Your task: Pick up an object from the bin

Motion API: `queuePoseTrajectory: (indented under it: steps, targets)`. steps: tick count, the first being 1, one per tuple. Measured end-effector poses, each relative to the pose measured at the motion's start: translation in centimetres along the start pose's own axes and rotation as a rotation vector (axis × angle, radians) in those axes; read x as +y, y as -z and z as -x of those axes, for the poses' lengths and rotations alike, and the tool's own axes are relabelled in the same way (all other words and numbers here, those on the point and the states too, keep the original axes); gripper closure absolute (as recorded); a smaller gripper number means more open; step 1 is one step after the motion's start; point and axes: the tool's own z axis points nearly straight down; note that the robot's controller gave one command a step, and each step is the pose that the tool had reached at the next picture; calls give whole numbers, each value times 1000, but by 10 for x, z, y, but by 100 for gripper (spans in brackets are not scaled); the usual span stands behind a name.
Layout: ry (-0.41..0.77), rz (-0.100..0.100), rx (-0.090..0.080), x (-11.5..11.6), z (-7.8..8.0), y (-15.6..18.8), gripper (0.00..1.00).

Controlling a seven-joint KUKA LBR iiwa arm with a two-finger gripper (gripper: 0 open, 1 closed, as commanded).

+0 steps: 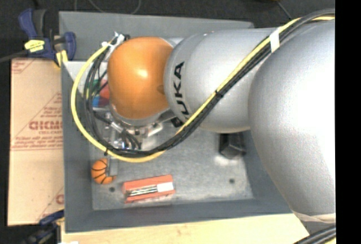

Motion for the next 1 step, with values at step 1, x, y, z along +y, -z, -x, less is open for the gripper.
queuePoseTrajectory:
  steps: [1]
  targets:
    - [-4, 2, -7, -1, 2, 5, 0]
